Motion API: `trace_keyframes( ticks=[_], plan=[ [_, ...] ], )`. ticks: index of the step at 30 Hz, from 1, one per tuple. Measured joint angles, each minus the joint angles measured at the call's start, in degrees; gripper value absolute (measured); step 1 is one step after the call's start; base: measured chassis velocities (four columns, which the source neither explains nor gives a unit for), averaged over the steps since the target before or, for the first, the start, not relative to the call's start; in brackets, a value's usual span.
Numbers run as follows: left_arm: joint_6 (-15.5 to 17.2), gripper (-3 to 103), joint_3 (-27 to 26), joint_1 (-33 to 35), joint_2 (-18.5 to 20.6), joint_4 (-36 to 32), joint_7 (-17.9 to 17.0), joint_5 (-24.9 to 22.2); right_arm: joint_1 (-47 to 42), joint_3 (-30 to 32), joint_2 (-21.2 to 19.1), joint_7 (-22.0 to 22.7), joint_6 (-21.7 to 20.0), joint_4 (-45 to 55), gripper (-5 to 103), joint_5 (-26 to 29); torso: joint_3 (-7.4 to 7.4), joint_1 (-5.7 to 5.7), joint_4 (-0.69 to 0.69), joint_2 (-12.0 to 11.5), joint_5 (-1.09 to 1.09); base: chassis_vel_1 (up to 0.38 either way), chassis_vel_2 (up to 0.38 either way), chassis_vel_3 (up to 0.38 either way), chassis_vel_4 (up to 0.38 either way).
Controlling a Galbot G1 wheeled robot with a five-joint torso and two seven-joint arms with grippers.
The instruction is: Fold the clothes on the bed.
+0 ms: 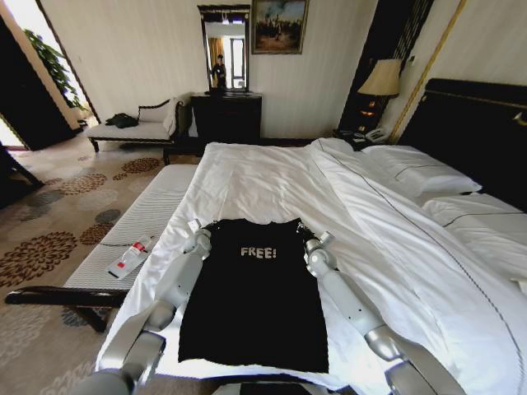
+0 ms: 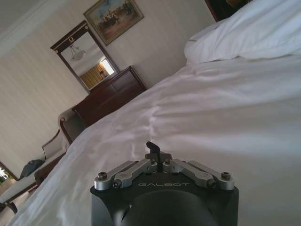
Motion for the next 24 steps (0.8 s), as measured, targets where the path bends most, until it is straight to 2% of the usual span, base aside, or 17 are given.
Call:
trace_keyframes(
  ticks=[7, 17, 24],
  plan=[
    [-0.1, 0, 0.5, -3.2, 3.4, -4.2, -0.1, -3.3, 3.6, -0.5, -1.4, -0.3, 3.3, 2.8, 0, 1.6, 0.0, 0.0, 0.02, 0.0, 0.0, 0.0, 0.0, 0.0, 0.0],
    [-1.0, 0, 0.7, -9.5, 6.5, -7.0, 0.5, -7.3, 9.7, -1.9, -2.7, 0.7, 5.2, 5.3, 0, 3.2, 0.0, 0.0, -0.01, 0.0, 0.0, 0.0, 0.0, 0.0, 0.0],
    [-1.6, 0, 2.0, -10.9, 8.8, -10.0, 1.6, -9.1, 11.7, -2.7, -3.9, 1.3, 6.3, 9.1, 0, 2.9, 0.0, 0.01, 0.02, 0.0, 0.0, 0.0, 0.0, 0.0, 0.0]
  ],
)
